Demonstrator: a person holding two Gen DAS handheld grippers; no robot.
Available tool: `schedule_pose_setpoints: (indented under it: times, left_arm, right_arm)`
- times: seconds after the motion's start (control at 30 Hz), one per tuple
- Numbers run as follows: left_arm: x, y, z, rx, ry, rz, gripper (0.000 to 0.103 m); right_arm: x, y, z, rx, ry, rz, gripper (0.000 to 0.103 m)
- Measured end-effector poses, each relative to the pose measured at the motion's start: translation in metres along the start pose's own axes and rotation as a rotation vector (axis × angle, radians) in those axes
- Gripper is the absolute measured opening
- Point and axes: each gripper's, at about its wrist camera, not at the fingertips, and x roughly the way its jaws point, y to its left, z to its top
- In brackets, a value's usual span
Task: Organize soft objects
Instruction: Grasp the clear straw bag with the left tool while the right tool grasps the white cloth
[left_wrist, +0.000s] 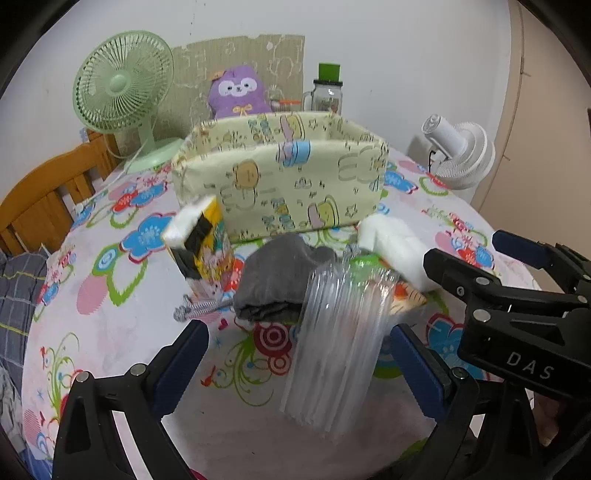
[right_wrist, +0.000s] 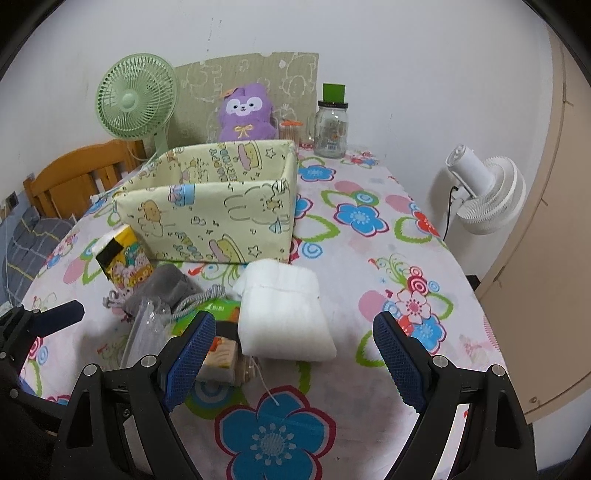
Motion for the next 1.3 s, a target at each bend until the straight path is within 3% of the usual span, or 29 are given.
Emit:
schedule_pose_setpoints:
  times: [0.2,0.4,0.57,0.87,1.3]
  left_arm:
    - [0.012,-0.001,-0.007,-0.002,0.026,-0.008,0.094]
    - [0.022,-0.002,-0.011,0.001,0.059,-0.009,0.081]
    - [0.028,-0.002,-0.013,-0.002,0.098,-0.044,0.051]
    - [0.025,0.006,-0.005,-0.030,0.074,-0.009,0.042]
    - [0.045,0.010,0.004,-0.030,0.101,0.020,0.041]
  right_arm:
    - [0.009,0.003,-0.005,-0.009,0.023,0.001,0.089]
    - [0.019,0.006,-0.009,-0.017,0.044,0.013,0.089]
    - [0.024,0.005,-0.008,-0.018,0.053,0.018,0.089]
    - [0.036,0.003,0.001,-0.006,0.068,0.025,0.089]
    - [0.065,-0.002,0.007,0.014,0.111,0.010,0.088]
